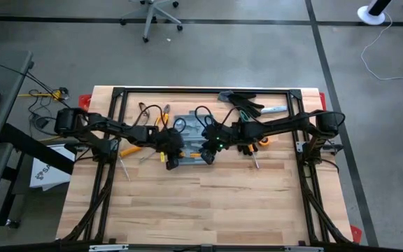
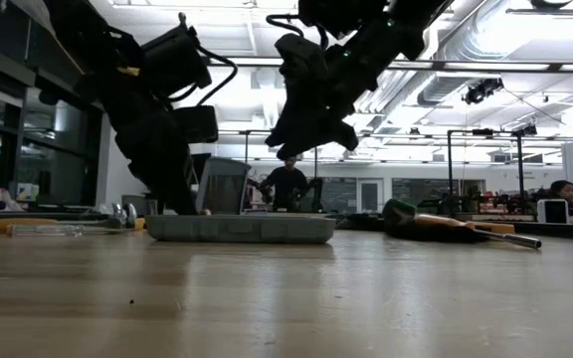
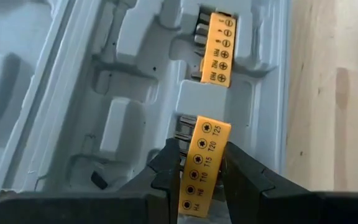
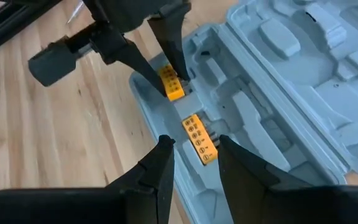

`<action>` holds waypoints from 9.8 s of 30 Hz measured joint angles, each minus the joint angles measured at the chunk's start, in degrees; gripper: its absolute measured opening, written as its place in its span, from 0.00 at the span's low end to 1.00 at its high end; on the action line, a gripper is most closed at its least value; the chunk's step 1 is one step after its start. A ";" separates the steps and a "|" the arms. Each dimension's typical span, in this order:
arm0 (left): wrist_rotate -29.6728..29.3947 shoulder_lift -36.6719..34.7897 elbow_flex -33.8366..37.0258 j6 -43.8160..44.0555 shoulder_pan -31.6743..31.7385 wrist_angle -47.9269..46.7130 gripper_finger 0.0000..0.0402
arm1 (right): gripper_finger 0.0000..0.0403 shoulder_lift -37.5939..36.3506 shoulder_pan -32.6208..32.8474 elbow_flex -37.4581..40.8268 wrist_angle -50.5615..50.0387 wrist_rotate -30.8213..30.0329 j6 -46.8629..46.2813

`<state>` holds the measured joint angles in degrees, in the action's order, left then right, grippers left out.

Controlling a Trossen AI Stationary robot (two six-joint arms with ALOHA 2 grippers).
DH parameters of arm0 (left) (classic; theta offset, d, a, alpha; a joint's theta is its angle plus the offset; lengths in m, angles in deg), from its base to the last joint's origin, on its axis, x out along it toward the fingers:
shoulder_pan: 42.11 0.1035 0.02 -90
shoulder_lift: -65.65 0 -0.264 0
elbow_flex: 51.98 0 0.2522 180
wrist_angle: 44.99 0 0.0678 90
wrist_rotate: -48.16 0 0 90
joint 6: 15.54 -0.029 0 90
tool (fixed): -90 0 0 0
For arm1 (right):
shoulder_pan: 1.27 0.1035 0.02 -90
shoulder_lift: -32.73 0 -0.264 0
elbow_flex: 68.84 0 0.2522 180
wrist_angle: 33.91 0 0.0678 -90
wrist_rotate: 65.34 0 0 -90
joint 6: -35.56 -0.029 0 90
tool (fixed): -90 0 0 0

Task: Prefit tool cases
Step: Put the yellow screwdriver bits into the gray toolbox, then put the transparent flat screwdriver into the gray toolbox

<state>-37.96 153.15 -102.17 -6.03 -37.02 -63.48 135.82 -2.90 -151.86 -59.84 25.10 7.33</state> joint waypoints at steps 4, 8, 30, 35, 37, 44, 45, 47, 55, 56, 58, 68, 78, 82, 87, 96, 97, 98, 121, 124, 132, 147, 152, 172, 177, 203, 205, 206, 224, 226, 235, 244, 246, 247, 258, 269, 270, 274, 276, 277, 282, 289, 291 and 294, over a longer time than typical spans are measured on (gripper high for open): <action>-1.16 0.25 0.00 -2.69 0.00 -0.29 0.19 | 0.28 0.74 0.00 0.00 1.18 1.69 0.00; -1.95 0.22 -0.11 -3.75 0.07 -1.80 0.19 | 0.28 2.46 0.00 0.00 4.62 4.31 -0.03; -3.60 0.18 -0.09 -3.66 0.31 -3.87 0.19 | 0.28 13.73 -3.00 -5.34 15.34 7.33 -2.67; -3.72 0.18 -0.04 -3.71 0.31 -3.90 0.19 | 0.28 17.76 -2.75 -11.93 10.61 7.69 1.09; -3.95 0.18 -0.04 -3.71 0.28 -3.92 0.19 | 0.28 19.22 -2.75 -13.15 10.64 8.46 1.15; -4.42 0.20 0.00 -3.64 0.31 -4.07 0.19 | 0.28 22.66 -3.04 -14.78 10.42 9.52 1.16; -4.46 0.20 0.00 -3.64 0.31 -4.07 0.19 | 0.28 22.81 -3.14 -14.79 10.51 9.52 1.16; -4.47 0.20 0.00 -3.64 0.31 -4.07 0.19 | 0.28 23.02 -3.21 -14.80 10.61 9.47 1.16; -4.60 0.29 0.09 -3.75 0.32 -4.31 0.19 | 0.28 23.42 -3.26 -14.80 10.50 6.36 1.20; -4.59 0.29 0.09 -3.75 0.31 -4.29 0.19 | 0.28 23.42 -3.26 -14.80 10.48 6.08 1.22; -4.55 0.29 0.09 -3.76 0.31 -4.27 0.19 | 0.28 23.42 -3.26 -14.80 10.44 5.75 1.22; -3.49 0.04 0.09 -3.16 0.28 -4.26 0.30 | 0.28 23.35 -3.26 -12.73 9.54 5.72 -0.02; -2.35 -2.97 -0.37 -2.07 0.15 -5.59 0.36 | 0.28 23.12 -3.26 -12.46 9.91 6.59 -1.33; -2.51 -5.69 -0.40 -2.05 0.15 -6.45 0.38 | 0.28 23.12 -3.26 -12.46 9.90 6.79 -1.33; -4.70 -10.24 -0.68 -0.54 0.15 -9.33 0.38 | 0.28 22.78 -3.28 -12.40 9.59 7.43 -1.46; -7.48 -16.94 1.12 7.22 0.13 -21.24 0.38 | 0.28 19.16 -2.99 -12.24 8.97 8.46 -0.33; -6.94 -17.21 1.61 8.16 0.10 -21.43 0.37 | 0.28 19.02 -2.83 -12.24 8.91 8.26 -0.12; -6.37 -17.39 2.08 9.09 0.07 -21.20 0.37 | 0.28 18.79 -2.74 -12.26 8.78 8.15 0.00; -1.16 -4.59 5.75 15.28 -2.02 -4.78 0.14 | 0.28 18.40 -0.84 -12.33 5.55 7.10 -0.68; 0.35 -2.18 5.69 16.43 -2.91 -0.32 0.08 | 0.28 18.40 -0.75 -12.35 4.49 7.08 -0.66; 0.55 -1.49 5.07 17.24 -3.76 1.30 0.01 | 0.25 18.40 -0.58 -12.37 2.75 6.65 -0.22; -0.76 -2.01 5.07 16.53 -3.76 2.55 0.00 | 0.01 18.37 -1.66 -12.41 3.62 4.93 1.19; -0.96 -2.01 5.07 16.49 -3.76 2.67 0.00 | 0.00 18.48 -2.79 -12.41 4.54 5.17 1.30; -1.37 -2.01 5.07 16.40 -3.76 2.53 0.00 | 0.00 22.59 -1.81 -12.75 5.41 7.14 -1.31; -1.68 -2.03 5.07 16.31 -3.69 2.68 0.00 | 0.00 20.54 -1.68 -12.37 4.03 6.66 -1.18; -1.46 -15.20 4.80 15.84 -3.80 -5.40 0.00 | 0.00 13.46 -0.96 -10.28 -4.93 4.01 4.00; -2.75 -15.39 3.86 14.30 -3.79 -5.64 0.00 | 0.00 12.83 -0.94 -7.57 -3.28 4.26 2.18; -3.15 -15.05 3.15 13.34 -3.78 -5.53 0.00 | 0.00 12.34 -0.94 -6.05 -2.12 4.30 1.28; 0.62 7.68 -10.08 0.86 -2.01 -2.12 0.00 | 0.00 7.90 -0.52 0.44 0.57 1.68 -1.79; 0.99 9.28 -10.24 0.87 -2.03 -1.99 0.00 | 0.00 7.90 -0.52 0.51 0.39 1.67 -1.79; 3.24 11.82 -10.45 1.78 -2.03 -0.93 0.00 | 0.00 7.41 -0.53 8.85 7.30 2.88 -7.68; 4.21 8.57 -10.02 2.22 -2.05 -2.13 0.00 | 0.00 4.44 1.15 10.66 9.46 -0.35 -10.25; 4.10 6.70 -9.92 2.24 -2.02 -2.43 0.00 | 0.00 2.88 1.14 10.25 9.86 -1.51 -9.31; 3.81 5.54 -9.96 2.24 -1.94 -2.42 0.00 | 0.00 1.99 1.00 10.10 10.07 -2.18 -9.07; -5.20 -7.76 -10.10 -1.55 -1.33 -19.33 0.00 | 0.00 -3.26 0.89 10.08 5.76 -5.01 -7.36; -5.93 -13.47 -9.52 -3.26 4.19 -35.86 0.00 | 0.00 -6.65 0.87 10.03 2.85 -6.48 -6.96; -5.06 -13.90 -8.62 -3.15 4.62 -36.83 0.00 | 0.00 -6.99 0.87 10.03 1.80 -6.62 -6.57; -3.33 -17.24 -3.28 -0.18 5.78 -36.84 0.02 | 0.00 -7.67 0.89 10.03 -1.66 -7.97 -6.25; -3.24 -19.34 -0.78 2.72 6.21 -36.00 0.05 | 0.00 -7.70 0.90 10.03 -2.72 -8.34 -6.25; -3.25 -20.30 0.08 4.07 6.49 -35.40 0.06 | 0.00 -7.70 0.90 10.03 -3.09 -8.34 -6.25; -4.74 -24.85 1.07 8.67 8.09 -34.52 0.17 | 0.00 -7.70 0.92 10.01 -3.12 -8.35 -6.22; -3.03 -27.49 1.03 8.55 8.70 -40.59 0.34 | 0.00 -7.70 0.92 10.01 -3.21 -8.37 -5.10; -2.80 -27.45 1.03 8.43 8.23 -42.25 0.38 | 0.00 -7.70 0.92 10.01 -3.68 -8.59 -4.92; -2.91 -27.47 1.03 9.40 6.98 -42.06 0.41 | 0.00 -7.70 0.92 10.01 -4.23 -8.92 -4.92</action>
<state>-40.87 125.68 -101.14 3.36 -30.04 -105.54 128.12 -1.98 -141.85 -64.07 16.18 2.42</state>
